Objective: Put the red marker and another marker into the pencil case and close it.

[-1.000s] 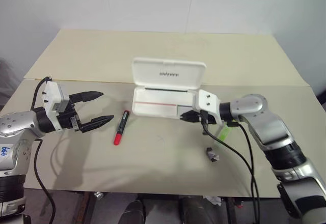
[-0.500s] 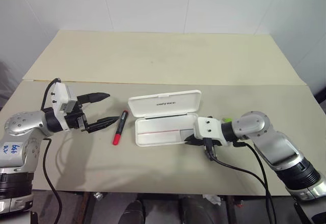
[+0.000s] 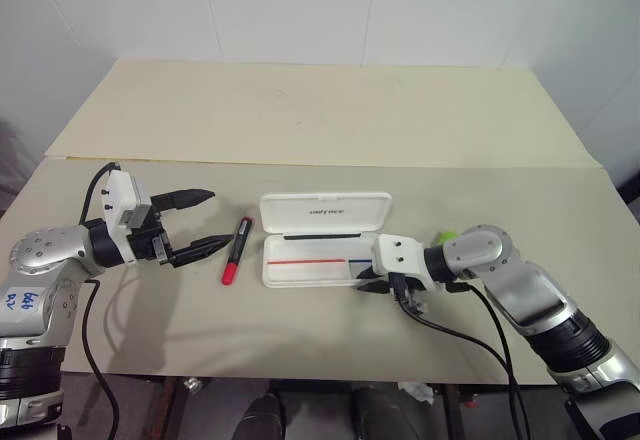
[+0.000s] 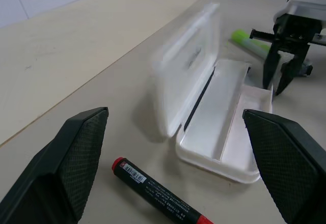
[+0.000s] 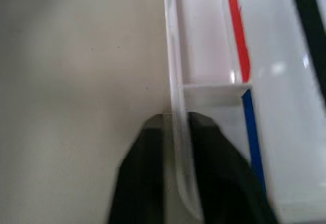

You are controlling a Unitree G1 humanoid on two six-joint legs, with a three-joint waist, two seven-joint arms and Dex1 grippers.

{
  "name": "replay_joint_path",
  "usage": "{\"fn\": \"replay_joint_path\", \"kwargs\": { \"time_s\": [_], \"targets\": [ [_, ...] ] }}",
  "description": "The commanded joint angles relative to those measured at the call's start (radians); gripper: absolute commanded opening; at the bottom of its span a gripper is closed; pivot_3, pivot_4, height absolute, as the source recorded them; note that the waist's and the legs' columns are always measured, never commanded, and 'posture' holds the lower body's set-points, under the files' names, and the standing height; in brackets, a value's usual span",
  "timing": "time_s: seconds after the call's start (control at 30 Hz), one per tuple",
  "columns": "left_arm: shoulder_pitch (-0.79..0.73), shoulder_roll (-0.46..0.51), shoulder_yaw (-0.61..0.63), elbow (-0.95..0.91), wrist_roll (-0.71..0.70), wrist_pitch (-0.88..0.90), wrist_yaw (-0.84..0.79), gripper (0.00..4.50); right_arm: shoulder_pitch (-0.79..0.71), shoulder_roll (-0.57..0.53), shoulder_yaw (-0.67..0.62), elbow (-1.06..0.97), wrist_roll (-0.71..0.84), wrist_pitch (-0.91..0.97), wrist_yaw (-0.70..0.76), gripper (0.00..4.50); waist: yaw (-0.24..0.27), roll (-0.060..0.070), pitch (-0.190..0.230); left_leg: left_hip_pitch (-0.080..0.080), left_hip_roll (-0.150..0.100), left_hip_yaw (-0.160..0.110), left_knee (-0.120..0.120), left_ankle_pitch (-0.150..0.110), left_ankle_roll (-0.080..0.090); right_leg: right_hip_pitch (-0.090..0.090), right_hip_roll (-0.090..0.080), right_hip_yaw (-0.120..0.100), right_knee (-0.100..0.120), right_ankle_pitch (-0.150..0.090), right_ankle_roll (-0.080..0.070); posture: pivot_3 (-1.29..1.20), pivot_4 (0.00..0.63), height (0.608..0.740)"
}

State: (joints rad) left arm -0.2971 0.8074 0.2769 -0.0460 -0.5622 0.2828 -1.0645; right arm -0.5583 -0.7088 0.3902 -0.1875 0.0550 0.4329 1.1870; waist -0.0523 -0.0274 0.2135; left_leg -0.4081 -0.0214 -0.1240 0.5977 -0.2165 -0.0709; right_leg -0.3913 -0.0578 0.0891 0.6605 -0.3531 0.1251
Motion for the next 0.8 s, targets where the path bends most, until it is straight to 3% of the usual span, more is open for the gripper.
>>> {"fn": "replay_joint_path", "kwargs": {
  "time_s": [0.03, 0.23, 0.27, 0.63, 0.8],
  "targets": [
    [0.005, 0.013, 0.038, -0.035, -0.011, -0.004, 0.006, 4.50, -0.008, 0.008, 0.005, -0.008, -0.001, -0.022, 0.007, 2.16, 0.000, 0.000, 0.000, 0.000, 0.000, 0.000, 0.000, 0.000, 0.000, 0.000, 0.000, 0.000, 0.000, 0.000, 0.000, 0.00, 0.150, 0.740],
    [0.005, 0.013, 0.037, -0.037, -0.011, -0.002, 0.008, 4.50, -0.010, 0.008, -0.002, -0.019, -0.001, -0.021, 0.011, 4.34, 0.000, 0.000, 0.000, 0.000, 0.000, 0.000, 0.000, 0.000, 0.000, 0.000, 0.000, 0.000, 0.000, 0.000, 0.000, 0.00, 0.150, 0.740],
    [0.005, 0.012, 0.036, -0.037, -0.011, -0.003, 0.009, 4.50, -0.011, 0.008, -0.004, -0.021, 0.000, -0.022, 0.012, 4.49, 0.000, 0.000, 0.000, 0.000, 0.000, 0.000, 0.000, 0.000, 0.000, 0.000, 0.000, 0.000, 0.000, 0.000, 0.000, 0.00, 0.150, 0.740],
    [0.008, -0.006, 0.023, -0.049, -0.010, -0.004, 0.020, 4.50, 0.013, -0.032, -0.066, -0.068, 0.050, -0.025, 0.030, 4.49, 0.000, 0.000, 0.000, 0.000, 0.000, 0.000, 0.000, 0.000, 0.000, 0.000, 0.000, 0.000, 0.000, 0.000, 0.000, 0.00, 0.150, 0.740],
    [0.041, -0.028, 0.025, -0.093, -0.013, 0.002, 0.056, 4.50, 0.039, -0.024, -0.163, -0.082, 0.147, -0.092, 0.039, 4.49, -0.001, 0.000, 0.000, 0.000, 0.000, 0.000, 0.000, 0.000, 0.000, 0.000, 0.000, 0.000, 0.000, 0.000, 0.000, 0.00, 0.150, 0.740]
  ]
}}
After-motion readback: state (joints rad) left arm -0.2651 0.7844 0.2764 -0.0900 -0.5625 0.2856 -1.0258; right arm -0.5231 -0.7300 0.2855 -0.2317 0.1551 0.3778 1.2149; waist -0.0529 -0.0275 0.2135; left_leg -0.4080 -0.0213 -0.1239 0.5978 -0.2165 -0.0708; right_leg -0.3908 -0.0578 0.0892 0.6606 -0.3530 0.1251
